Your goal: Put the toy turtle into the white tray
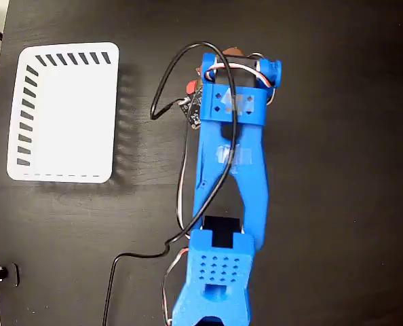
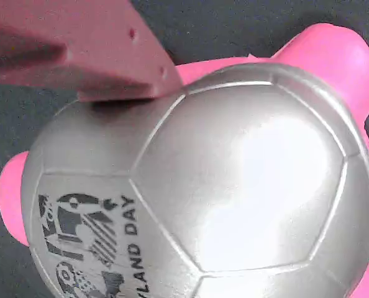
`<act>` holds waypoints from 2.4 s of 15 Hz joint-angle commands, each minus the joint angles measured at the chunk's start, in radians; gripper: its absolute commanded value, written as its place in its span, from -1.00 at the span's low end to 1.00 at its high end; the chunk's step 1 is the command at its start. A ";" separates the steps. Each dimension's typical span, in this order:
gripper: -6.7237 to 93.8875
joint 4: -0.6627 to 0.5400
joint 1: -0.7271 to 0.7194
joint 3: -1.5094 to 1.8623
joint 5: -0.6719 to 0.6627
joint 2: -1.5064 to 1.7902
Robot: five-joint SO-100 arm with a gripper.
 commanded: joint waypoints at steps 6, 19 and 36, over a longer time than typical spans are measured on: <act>-0.87 0.109 -0.127 0.181 0.218 0.514; -0.87 0.126 -0.652 -0.028 0.532 0.482; -0.84 0.100 -0.692 -0.163 0.528 0.187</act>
